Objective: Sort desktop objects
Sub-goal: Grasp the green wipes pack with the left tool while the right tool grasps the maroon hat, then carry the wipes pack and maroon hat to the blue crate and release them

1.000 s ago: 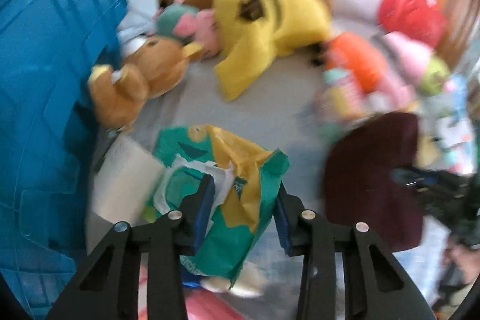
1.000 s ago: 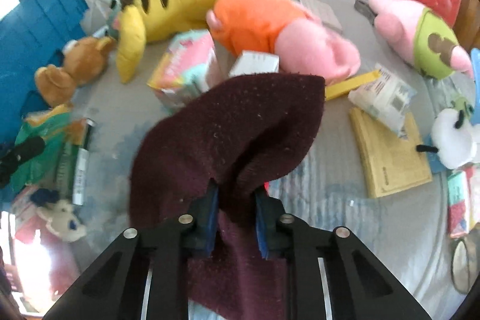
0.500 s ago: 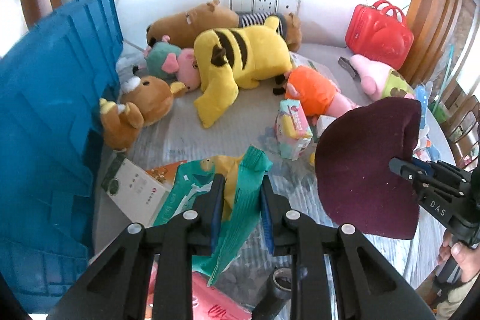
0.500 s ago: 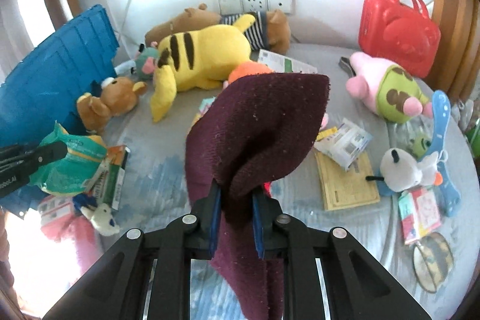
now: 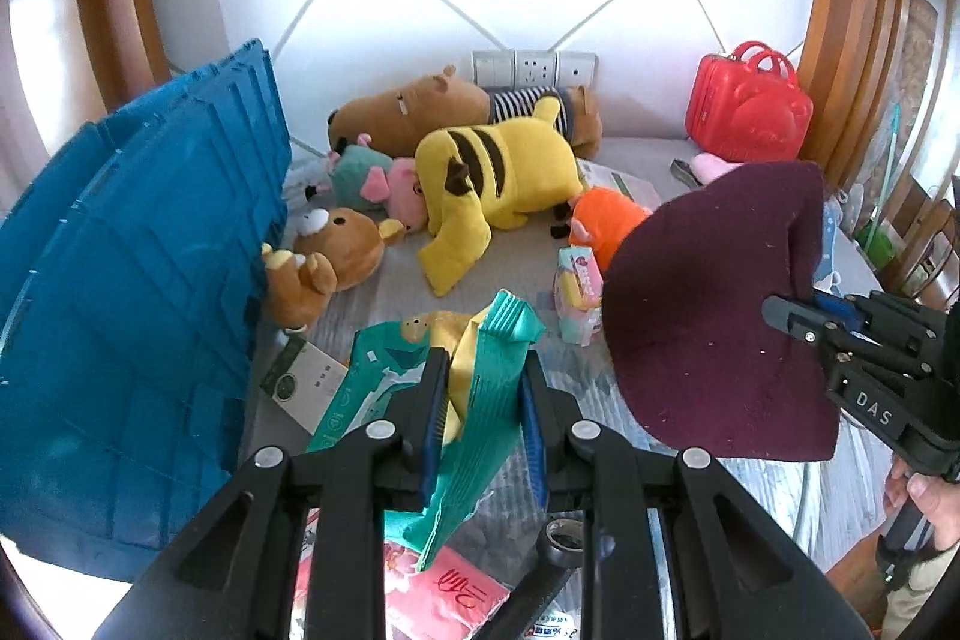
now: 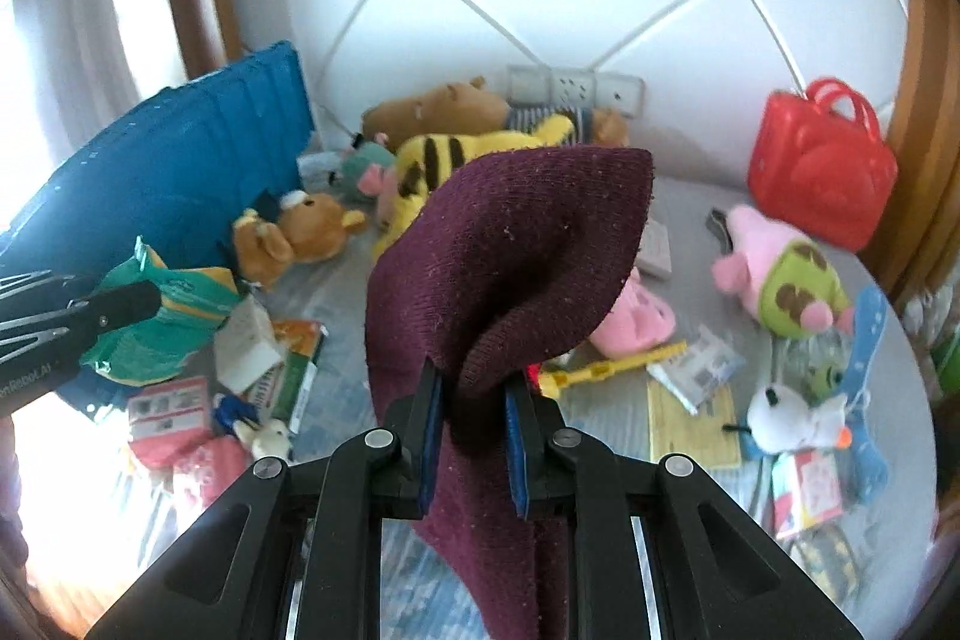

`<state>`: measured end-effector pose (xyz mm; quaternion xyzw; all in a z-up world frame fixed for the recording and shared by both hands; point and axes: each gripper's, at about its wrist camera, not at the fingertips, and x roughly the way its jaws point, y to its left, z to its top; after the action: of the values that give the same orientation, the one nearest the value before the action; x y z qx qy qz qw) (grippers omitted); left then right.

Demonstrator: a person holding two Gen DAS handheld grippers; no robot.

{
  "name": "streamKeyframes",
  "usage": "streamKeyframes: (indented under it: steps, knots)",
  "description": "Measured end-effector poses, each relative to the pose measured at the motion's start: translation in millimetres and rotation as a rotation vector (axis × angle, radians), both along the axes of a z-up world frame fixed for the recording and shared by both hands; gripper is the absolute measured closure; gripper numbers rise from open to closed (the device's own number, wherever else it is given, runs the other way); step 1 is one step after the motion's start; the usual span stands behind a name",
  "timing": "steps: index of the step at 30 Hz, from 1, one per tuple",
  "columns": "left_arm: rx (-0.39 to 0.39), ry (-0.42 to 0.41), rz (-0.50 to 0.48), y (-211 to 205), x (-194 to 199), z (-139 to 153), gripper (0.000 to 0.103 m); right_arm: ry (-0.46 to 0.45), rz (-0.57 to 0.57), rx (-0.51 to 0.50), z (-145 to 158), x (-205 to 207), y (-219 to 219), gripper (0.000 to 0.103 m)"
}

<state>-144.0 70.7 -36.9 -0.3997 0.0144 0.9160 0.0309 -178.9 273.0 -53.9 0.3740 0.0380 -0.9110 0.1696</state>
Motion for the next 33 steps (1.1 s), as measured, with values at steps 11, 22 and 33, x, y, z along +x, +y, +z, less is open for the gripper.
streamKeyframes:
  steps: [11,22,33]
  knots:
    - [-0.011,0.068,0.086,-13.5,35.3,35.0,0.081,0.101,0.134,-0.013,40.8,16.8,-37.7,0.085]
    - [-0.063,0.219,0.235,-56.6,63.2,97.2,0.081,0.246,0.309,-0.072,104.0,25.0,-102.8,0.085]
    - [-0.092,0.380,0.344,-154.9,71.2,174.8,0.081,0.410,0.435,-0.145,171.4,29.1,-211.2,0.085]
